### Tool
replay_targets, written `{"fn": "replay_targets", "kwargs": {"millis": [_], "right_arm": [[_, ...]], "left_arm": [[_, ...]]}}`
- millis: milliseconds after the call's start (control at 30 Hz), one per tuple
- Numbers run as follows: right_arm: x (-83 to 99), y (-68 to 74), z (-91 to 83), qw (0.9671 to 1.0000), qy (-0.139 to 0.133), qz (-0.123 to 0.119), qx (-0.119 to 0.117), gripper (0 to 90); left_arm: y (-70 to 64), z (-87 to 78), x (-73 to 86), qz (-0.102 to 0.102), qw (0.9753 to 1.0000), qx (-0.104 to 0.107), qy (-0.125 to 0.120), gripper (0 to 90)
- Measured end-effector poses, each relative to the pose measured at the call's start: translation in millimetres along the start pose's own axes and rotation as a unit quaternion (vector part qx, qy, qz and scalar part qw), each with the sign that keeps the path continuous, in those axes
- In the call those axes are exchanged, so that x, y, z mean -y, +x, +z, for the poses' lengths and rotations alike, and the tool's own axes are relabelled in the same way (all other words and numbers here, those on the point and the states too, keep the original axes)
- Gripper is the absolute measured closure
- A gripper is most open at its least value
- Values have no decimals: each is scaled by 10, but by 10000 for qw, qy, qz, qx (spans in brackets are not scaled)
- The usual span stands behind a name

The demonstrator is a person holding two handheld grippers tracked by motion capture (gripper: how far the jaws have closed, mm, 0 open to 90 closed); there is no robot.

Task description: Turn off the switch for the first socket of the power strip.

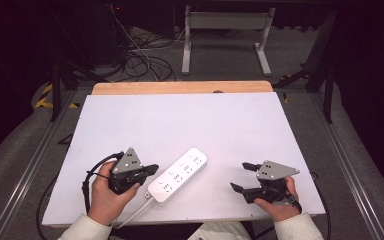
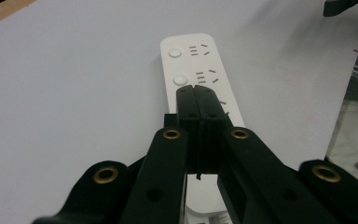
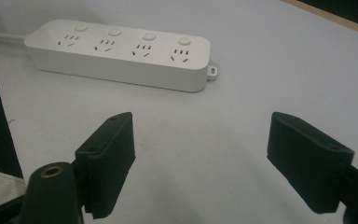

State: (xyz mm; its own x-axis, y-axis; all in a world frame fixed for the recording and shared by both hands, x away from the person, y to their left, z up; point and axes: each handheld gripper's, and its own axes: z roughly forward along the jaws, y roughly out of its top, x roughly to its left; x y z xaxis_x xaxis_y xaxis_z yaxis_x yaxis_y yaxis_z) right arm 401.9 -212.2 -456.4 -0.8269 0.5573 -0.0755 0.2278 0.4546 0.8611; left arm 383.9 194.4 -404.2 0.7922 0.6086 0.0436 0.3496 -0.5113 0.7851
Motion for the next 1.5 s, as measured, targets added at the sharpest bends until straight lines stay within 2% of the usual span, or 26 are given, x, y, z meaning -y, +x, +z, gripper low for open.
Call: {"fn": "replay_targets", "kwargs": {"millis": [200,233,367,500,600,733,833,1000,1167,1267,1367,1500], "right_arm": [[2,0,-1,10000,5,-4,3,236],[4,0,-2,10000,4,-6,1,236],[7,-1,-4,10000,-15,-1,-8,236],[3,3,-9,10000,-25,-30,-9,235],[5,2,-6,10000,-24,-40,-14,235],[4,9,-9,10000,-29,-41,-11,235],[3,8,-14,10000,-53,-55,10,231],[4,5,-17,10000,-84,-49,5,228],[3,4,-21,9999,-100,-39,-3,221],[3,2,-27,9999,-118,-26,-14,217],[4,-1,-28,9999,-124,-25,1,211],[5,-5,-35,9999,-144,-28,18,206]], "left_arm": [[4,-9,-6,-69,9999,96,-75,900],[9,-10,-7,-95,9999,104,-91,796],[15,-33,-16,-81,9998,27,-176,738],[16,-66,-23,-12,9996,9,-285,629],[13,-80,-9,-38,9991,-24,-419,493],[38,-138,14,-102,9983,13,-575,403],[61,-212,24,-158,9976,-55,-679,360],[118,-338,53,-132,9969,-203,-743,305],[224,-445,157,-266,9949,-343,-908,235],[285,-484,241,-385,9938,-301,-1001,215],[325,-498,332,-328,9932,-316,-1072,216],[400,-521,474,-413,9911,-208,-1252,215]]}}
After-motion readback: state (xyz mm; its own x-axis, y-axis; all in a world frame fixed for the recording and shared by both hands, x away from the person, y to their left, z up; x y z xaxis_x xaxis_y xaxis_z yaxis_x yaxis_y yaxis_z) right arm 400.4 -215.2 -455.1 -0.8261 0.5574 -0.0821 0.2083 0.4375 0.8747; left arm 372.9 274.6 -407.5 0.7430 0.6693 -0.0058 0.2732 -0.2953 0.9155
